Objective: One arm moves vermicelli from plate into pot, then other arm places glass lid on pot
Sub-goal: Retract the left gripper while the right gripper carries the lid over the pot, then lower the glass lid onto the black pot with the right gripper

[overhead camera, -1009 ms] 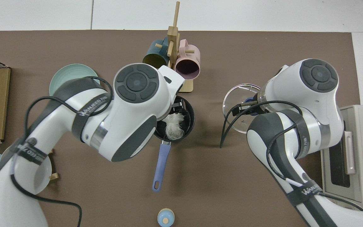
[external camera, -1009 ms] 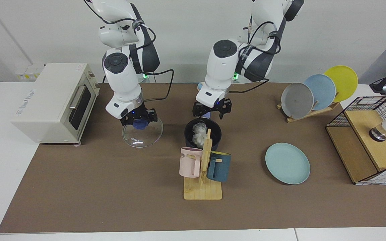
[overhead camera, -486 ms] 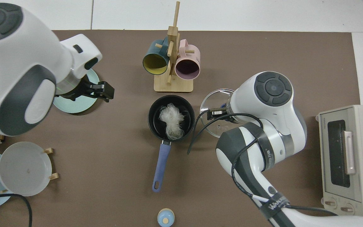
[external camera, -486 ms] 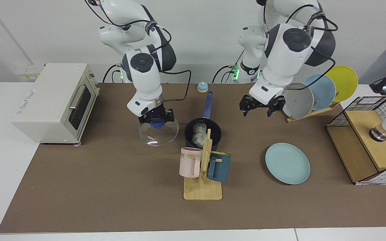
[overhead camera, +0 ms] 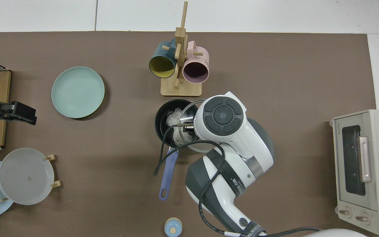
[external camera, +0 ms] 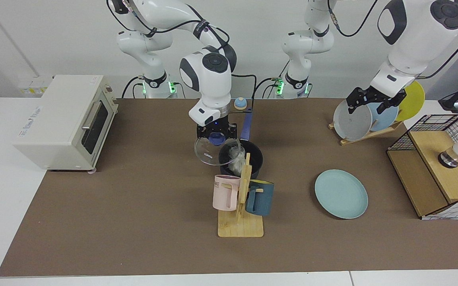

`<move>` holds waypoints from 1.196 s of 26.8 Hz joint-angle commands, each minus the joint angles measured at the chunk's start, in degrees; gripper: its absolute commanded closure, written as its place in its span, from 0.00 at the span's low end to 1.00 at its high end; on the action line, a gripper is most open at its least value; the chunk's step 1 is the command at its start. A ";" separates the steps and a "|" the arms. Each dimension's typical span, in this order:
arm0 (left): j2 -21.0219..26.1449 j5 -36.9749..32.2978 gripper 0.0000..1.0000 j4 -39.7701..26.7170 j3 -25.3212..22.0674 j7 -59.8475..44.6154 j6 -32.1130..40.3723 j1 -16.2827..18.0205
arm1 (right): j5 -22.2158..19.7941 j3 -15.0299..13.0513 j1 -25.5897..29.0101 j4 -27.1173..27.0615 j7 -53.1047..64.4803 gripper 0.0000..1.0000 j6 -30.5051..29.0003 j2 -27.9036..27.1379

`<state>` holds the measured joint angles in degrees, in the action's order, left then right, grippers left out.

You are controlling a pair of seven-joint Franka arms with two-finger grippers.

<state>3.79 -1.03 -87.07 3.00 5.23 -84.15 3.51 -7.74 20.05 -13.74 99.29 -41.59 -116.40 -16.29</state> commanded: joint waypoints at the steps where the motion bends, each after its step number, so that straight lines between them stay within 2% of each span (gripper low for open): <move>1: -5.90 1.90 0.00 -8.90 -1.85 2.24 -4.44 -0.70 | -2.28 1.57 -2.42 -8.83 -7.35 1.00 3.54 -5.76; 5: -6.25 2.08 0.00 -9.61 -2.20 2.24 -6.90 -0.61 | -5.18 1.57 -5.33 -15.78 -11.39 1.00 6.62 -10.59; 7: -6.17 2.08 0.00 -9.61 -2.21 2.24 -7.52 -0.61 | -6.41 1.65 -6.38 -17.46 -12.45 1.00 6.89 -12.35; 11: -6.16 1.47 0.00 -9.52 -2.21 2.24 -7.26 -0.70 | -7.56 1.57 -7.18 -18.86 -12.99 1.00 6.36 -14.47; 24: -6.08 1.03 0.00 -9.00 -2.03 1.80 -4.71 -0.44 | -7.38 1.48 -6.56 -20.80 -12.81 1.00 5.92 -17.46; 32: -5.90 1.03 0.00 -8.73 -2.03 1.71 -5.50 -0.35 | -6.77 1.48 -6.04 -20.98 -12.63 1.00 6.10 -17.72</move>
<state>-0.62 0.02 -94.18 1.37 6.87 -89.18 3.38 -13.86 20.58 -20.63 80.59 -52.92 -111.77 -32.89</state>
